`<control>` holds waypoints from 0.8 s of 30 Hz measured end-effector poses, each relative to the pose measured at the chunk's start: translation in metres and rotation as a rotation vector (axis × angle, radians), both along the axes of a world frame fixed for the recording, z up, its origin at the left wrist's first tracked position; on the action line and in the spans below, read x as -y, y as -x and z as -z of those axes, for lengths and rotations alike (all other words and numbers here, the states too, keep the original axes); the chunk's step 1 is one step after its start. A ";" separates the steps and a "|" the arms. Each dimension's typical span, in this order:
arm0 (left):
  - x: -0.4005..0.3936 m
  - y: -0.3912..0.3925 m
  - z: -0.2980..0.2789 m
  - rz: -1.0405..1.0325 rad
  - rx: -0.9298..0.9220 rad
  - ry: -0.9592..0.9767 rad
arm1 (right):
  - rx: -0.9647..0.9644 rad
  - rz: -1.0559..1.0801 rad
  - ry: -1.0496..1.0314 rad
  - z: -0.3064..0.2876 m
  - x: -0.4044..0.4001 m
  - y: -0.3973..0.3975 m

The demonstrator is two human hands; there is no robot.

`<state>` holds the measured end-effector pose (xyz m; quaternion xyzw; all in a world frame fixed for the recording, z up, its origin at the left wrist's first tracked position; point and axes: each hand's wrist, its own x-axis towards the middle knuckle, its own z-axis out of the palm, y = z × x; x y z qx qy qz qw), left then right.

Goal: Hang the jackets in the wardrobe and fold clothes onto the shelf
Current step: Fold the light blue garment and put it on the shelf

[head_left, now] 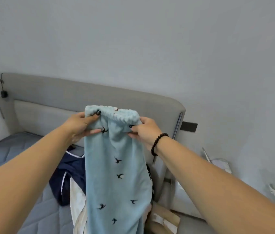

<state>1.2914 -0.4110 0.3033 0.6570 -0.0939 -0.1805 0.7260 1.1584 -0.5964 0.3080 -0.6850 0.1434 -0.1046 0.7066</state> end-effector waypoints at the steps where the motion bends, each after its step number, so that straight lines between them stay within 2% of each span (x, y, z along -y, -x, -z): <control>1: 0.001 -0.001 -0.029 -0.080 0.112 0.023 | 0.079 0.000 0.022 -0.027 -0.005 -0.007; 3: 0.001 0.009 -0.084 -0.192 0.318 0.061 | 0.229 0.025 0.047 -0.079 -0.015 -0.006; 6: -0.005 0.036 -0.160 -0.254 0.510 0.181 | 0.438 0.086 0.114 -0.152 -0.029 0.021; 9: -0.032 0.075 -0.226 -0.203 0.663 0.302 | 0.574 0.071 0.221 -0.211 -0.045 0.070; 12: -0.074 0.124 -0.256 -0.116 0.832 0.321 | 0.616 0.036 0.212 -0.241 -0.069 0.123; 17: -0.141 0.196 -0.229 -0.053 0.889 0.202 | 0.500 0.016 0.137 -0.211 -0.121 0.204; 21: -0.182 0.241 -0.164 -0.060 0.826 -0.001 | 0.297 0.039 0.108 -0.151 -0.157 0.260; 24: -0.216 0.278 -0.107 0.013 0.729 -0.140 | 0.155 0.011 0.111 -0.096 -0.179 0.300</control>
